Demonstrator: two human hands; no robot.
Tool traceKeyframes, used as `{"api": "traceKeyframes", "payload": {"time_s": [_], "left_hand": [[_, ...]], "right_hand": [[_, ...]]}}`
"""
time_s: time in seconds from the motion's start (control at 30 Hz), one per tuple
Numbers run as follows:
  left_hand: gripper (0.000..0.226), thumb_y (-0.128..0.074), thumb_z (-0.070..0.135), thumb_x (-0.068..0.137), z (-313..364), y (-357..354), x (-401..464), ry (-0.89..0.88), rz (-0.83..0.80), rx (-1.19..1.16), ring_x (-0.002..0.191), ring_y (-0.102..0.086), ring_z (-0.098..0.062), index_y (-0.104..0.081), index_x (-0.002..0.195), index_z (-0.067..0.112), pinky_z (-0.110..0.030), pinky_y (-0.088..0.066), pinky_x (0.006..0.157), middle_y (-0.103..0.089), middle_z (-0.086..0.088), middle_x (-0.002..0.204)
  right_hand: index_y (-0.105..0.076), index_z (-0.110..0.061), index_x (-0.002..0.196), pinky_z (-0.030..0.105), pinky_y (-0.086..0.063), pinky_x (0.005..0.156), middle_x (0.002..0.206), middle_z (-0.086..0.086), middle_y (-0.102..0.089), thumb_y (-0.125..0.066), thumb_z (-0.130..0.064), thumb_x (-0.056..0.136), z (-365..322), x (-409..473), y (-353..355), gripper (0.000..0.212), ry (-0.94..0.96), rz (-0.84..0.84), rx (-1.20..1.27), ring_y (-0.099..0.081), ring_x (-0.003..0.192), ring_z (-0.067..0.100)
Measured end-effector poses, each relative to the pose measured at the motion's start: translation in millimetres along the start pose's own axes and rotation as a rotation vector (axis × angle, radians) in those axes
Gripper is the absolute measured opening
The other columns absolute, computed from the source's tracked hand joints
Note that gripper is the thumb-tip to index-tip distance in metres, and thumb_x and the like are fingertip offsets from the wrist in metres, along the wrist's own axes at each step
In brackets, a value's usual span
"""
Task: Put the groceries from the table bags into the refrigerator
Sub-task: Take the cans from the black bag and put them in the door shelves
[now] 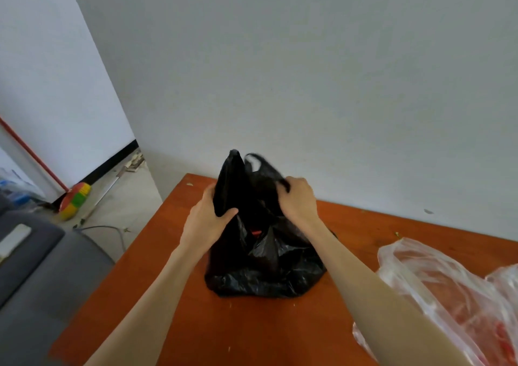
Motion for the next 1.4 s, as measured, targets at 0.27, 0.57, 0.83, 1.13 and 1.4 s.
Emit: {"api": "traceKeyframes", "payload": {"time_s": [0.27,0.57,0.83,1.13,1.4], "left_hand": [[0.015,-0.055,0.005,0.090,-52.0,-9.8,27.0,0.529,-0.422,-0.929,0.096,-0.061,-0.026,-0.061,0.104,0.006,-0.039,-0.049,0.075,-0.065,-0.011,0.101],[0.026,-0.031,-0.010,0.093,-78.2,-32.8,44.5,0.626,-0.348,-1.180,0.082,-0.058,-0.026,-0.053,0.102,0.000,-0.036,-0.045,0.071,-0.060,-0.015,0.091],[0.010,-0.047,0.008,0.088,-44.4,-24.2,55.9,0.353,-0.568,-0.889,0.079,-0.058,-0.023,-0.056,0.084,0.006,-0.034,-0.042,0.071,-0.060,-0.010,0.086],[0.036,-0.080,0.039,0.067,2.1,-25.1,84.7,0.019,-0.594,-0.164,0.064,-0.061,-0.012,-0.064,0.062,0.007,-0.021,-0.046,0.059,-0.063,0.000,0.062],[0.020,-0.080,0.020,0.068,-4.3,-50.8,75.4,-0.173,-0.817,0.157,0.088,-0.063,-0.020,-0.064,0.080,0.019,-0.036,-0.049,0.082,-0.065,0.003,0.086]], "right_hand": [[-0.021,0.005,0.144,0.057,-0.024,0.109,0.148,0.028,-0.026,-0.022,-0.020,0.101,88.1,-6.1,5.2,0.050,-0.866,0.055,1.896,-0.025,0.138,0.041],[-0.032,-0.010,0.143,0.062,-0.028,0.101,0.148,0.022,-0.031,-0.019,-0.041,0.095,119.1,-10.0,5.8,0.059,-0.658,0.405,2.005,-0.030,0.135,0.042],[-0.058,-0.015,0.116,0.067,-0.026,0.103,0.125,0.017,-0.047,-0.036,-0.081,0.075,77.0,4.8,44.7,0.081,-0.514,0.277,1.695,-0.040,0.122,0.041],[-0.055,-0.003,0.077,0.044,-0.051,0.086,0.094,0.017,-0.058,-0.054,0.000,0.087,60.3,15.5,24.6,0.011,-0.649,-0.041,1.170,-0.057,0.090,0.028],[-0.056,-0.011,0.073,0.028,-0.047,0.068,0.078,0.001,-0.062,-0.079,-0.011,0.072,108.1,-32.3,20.6,0.023,-0.453,-0.241,0.230,-0.062,0.075,0.016]]}}
Point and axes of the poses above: each hand's wrist, its own x-axis towards the middle knuckle, its own y-axis out of the back of the hand, z = x × y, the point moved 8 cm from there along x, towards the middle knuckle
